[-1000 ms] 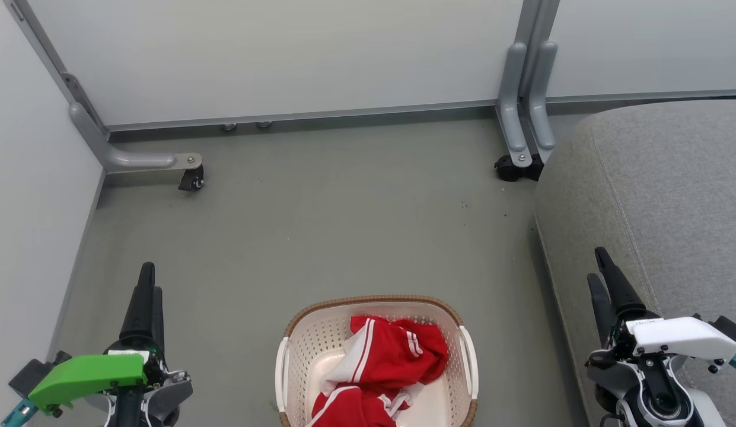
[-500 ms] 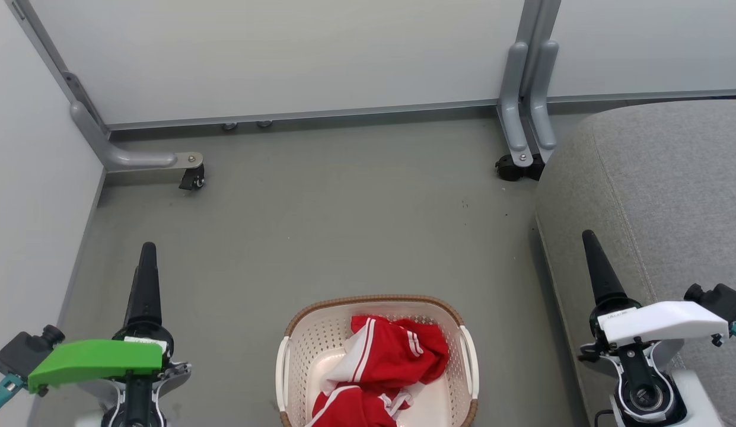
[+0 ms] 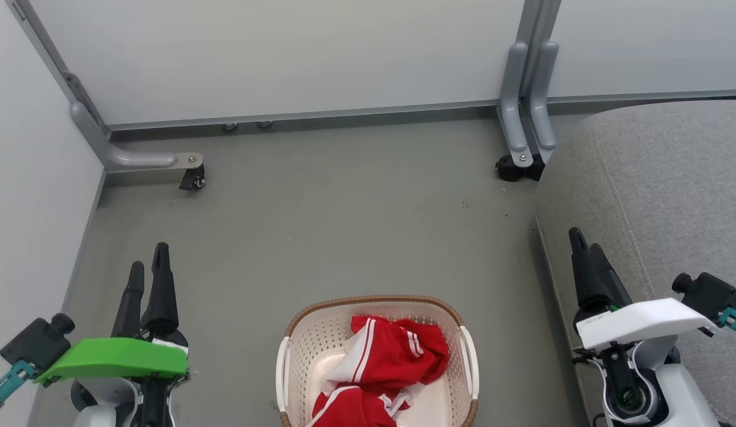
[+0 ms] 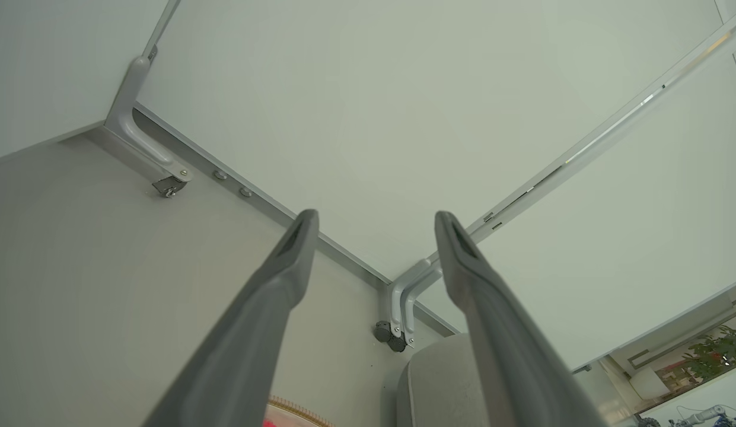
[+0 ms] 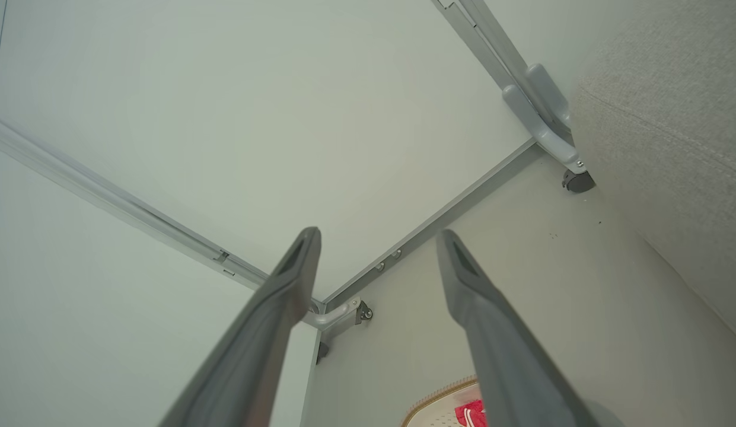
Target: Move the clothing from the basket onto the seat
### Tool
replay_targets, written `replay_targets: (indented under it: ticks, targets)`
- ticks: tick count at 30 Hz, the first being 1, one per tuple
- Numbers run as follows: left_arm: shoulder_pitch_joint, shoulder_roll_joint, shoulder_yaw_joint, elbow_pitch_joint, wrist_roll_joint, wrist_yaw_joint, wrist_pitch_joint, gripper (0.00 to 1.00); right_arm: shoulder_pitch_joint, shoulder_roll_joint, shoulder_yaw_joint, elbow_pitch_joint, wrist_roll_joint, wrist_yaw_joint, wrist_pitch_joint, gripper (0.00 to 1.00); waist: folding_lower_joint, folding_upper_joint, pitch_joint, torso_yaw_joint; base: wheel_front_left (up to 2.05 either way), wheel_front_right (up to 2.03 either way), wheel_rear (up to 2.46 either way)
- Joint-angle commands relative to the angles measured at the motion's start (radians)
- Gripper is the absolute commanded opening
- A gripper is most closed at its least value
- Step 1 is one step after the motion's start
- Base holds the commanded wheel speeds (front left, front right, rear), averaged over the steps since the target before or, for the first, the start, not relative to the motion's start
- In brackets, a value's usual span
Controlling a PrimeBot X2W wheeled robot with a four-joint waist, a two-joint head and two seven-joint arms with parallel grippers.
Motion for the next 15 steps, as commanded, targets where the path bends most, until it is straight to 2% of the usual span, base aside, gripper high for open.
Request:
replay_targets:
  ticks: [1, 15]
  targets:
    - [-0.018, 0.017, -0.007, -0.01, 0.05, -0.004, -0.011, 1.0, -0.028, -0.008, 0.006, -0.014, -0.042, 0.0, -0.011, 1.0, 0.0, 0.0, 0.0, 0.0, 0.0, 0.0, 0.0]
    - [-0.013, 0.035, -0.04, 0.028, 0.273, -0.004, -0.053, 1.0, -0.03, -0.004, 0.027, 0.007, -0.253, 0.0, -0.053, 1.0, 0.0, 0.0, -0.003, 0.001, 0.0, 0.0, 0.0]
